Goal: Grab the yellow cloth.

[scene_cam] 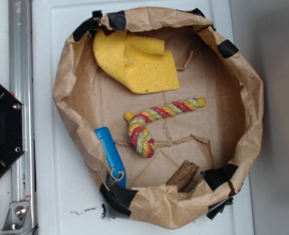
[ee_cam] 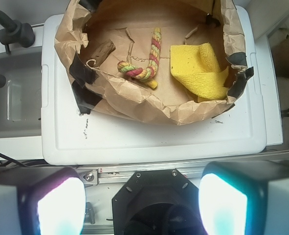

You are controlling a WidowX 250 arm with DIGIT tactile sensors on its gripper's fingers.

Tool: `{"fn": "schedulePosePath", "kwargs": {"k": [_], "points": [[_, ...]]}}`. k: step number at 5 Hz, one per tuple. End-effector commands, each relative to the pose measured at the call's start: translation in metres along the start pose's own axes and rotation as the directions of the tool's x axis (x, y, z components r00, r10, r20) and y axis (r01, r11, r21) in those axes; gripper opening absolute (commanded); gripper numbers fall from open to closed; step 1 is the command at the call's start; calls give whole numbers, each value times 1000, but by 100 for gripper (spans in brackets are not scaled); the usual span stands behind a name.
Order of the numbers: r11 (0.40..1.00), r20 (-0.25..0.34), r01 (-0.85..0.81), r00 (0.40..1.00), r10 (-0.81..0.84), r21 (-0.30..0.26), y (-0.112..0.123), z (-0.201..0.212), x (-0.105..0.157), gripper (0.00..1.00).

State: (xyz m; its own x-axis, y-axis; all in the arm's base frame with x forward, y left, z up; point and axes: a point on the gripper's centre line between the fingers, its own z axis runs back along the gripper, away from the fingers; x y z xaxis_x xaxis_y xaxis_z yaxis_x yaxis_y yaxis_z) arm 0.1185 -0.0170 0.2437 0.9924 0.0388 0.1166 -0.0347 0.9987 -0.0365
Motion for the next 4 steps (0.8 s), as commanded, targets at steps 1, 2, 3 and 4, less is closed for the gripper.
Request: {"fn": "schedulePosePath", "kwargs": {"k": [1, 2, 3, 4], "points": [[1000, 0, 0, 1000, 0, 0, 0, 0, 0, 100], [992, -33, -127, 991, 126, -24, 16, -38, 46, 100], [950, 76, -309, 947, 311, -40, 28, -67, 85, 100], [880, 150, -474, 868, 473, -31, 39, -101, 106, 100]]}}
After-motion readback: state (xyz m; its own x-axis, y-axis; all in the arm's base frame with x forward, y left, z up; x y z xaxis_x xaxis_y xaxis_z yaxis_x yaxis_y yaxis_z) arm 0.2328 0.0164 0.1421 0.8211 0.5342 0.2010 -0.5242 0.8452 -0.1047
